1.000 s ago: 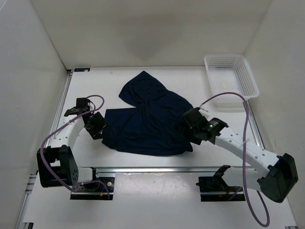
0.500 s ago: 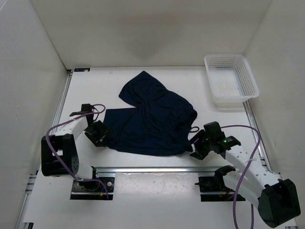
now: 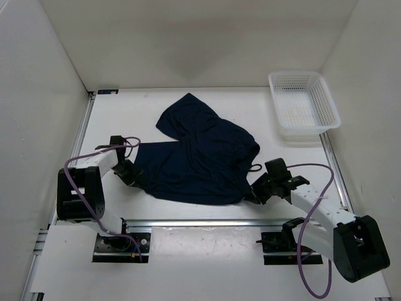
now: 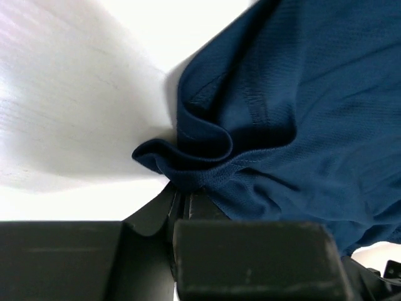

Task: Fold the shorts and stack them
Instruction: Flatten the shorts out

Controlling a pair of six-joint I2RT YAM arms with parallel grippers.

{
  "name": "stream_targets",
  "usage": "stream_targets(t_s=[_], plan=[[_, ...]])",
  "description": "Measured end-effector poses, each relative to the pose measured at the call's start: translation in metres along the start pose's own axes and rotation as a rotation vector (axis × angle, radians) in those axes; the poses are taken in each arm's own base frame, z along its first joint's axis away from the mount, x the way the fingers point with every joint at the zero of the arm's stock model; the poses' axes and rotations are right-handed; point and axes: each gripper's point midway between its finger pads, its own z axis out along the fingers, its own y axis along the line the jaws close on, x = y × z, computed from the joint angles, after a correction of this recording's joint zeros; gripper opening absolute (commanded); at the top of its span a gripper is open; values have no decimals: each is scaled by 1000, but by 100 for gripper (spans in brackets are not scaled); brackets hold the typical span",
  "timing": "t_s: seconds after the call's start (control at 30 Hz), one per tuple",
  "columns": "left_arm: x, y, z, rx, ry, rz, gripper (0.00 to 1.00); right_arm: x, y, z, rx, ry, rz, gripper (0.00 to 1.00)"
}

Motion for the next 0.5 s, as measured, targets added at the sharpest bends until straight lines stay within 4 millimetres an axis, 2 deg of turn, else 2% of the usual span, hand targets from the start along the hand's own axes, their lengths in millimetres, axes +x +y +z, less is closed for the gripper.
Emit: stream_targets(t_s=[0.03,0.07,0.1,0.2,0.27,0.33,0.4,0.5], plan=[[-1,-1,-1,4,-4,2,10,-1,-1,1,5,-2,-4,19],[-3,-3,-2,9,-10,3,10,-2,-2,2,9,-7,-11,5],[-4,-5,-4,16,-18,6,10,-3,-2,2,12,-16,-20,0],[-11,-16,-19,55,-55,22,10,-11,3,-4,19,-58,-59,0],[-20,-30,-38,97,-94,37,10,-20,19,-16,9,-106,-106,0],[-34,-51,-69,149,-149,61,10,-31,50,-36,-32,-169,-179,0],[-54,-80,-112,223,-235,97,10,-45,96,-69,-105,-247,-269,0],[-83,-129,-207,379,-428,169,10,-60,171,-131,-229,-379,-419,0]])
